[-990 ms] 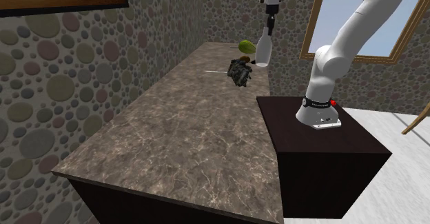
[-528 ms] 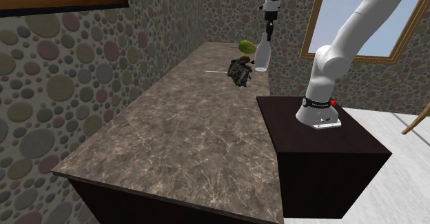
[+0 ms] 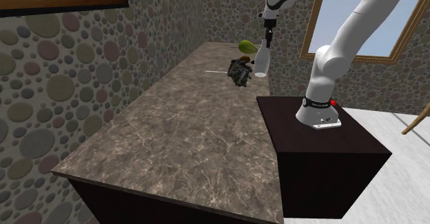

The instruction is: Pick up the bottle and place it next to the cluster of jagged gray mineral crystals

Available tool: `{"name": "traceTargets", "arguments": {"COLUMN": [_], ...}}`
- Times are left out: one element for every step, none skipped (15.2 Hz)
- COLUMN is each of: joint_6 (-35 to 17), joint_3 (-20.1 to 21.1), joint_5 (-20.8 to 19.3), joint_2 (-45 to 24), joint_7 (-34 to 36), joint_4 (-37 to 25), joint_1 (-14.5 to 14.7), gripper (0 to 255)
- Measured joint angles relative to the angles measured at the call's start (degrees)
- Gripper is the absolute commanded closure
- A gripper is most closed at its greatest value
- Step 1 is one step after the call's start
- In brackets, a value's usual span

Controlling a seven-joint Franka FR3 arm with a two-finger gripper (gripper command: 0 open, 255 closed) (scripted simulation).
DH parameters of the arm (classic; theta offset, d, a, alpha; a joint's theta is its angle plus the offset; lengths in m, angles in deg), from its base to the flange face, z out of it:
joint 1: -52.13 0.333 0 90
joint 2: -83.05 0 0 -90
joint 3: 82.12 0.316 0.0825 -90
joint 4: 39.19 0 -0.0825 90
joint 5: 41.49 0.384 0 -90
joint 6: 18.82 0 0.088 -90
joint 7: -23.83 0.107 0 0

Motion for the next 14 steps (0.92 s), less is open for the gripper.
{"name": "traceTargets", "arguments": {"joint_6": [-0.81,-1.71,-2.61,-3.39,-4.25,-5.16,-6.05,-6.98,-7.90,-8.62,-9.52,-10.51,-11.37,-12.17], "joint_3": [-0.27,-0.49,-0.77,-1.05,-1.33,-1.65,-1.86,-2.30,-2.65,-2.83,-3.12,-3.52,-3.76,-4.04], "joint_5": [0.05,0.06,0.09,0.06,0.07,0.20,0.16,0.38,0.56,0.62,0.78,0.95,1.00,1.20], "joint_2": [-0.32,-0.60,-0.92,-1.14,-1.43,-1.89,-2.10,-2.74,-3.26,-3.56,-4.03,-4.58,-4.89,-5.37], "joint_7": [-0.07,-0.05,-0.12,-0.23,-0.32,-0.42,-0.43,-0.69,-0.86,-0.87,-1.00,-1.25,-1.32,-1.47], "joint_4": [0.50,1.16,1.77,2.33,2.91,3.41,4.12,4.46,4.90,5.36,5.84,6.34,6.93,7.32], "joint_1": [0.06,0.11,0.15,0.14,0.16,0.28,0.27,0.43,0.56,0.63,0.76,0.86,0.90,1.03], "gripper": [255,255,255,255,255,255,255,255,255,255,255,255,255,255]}}
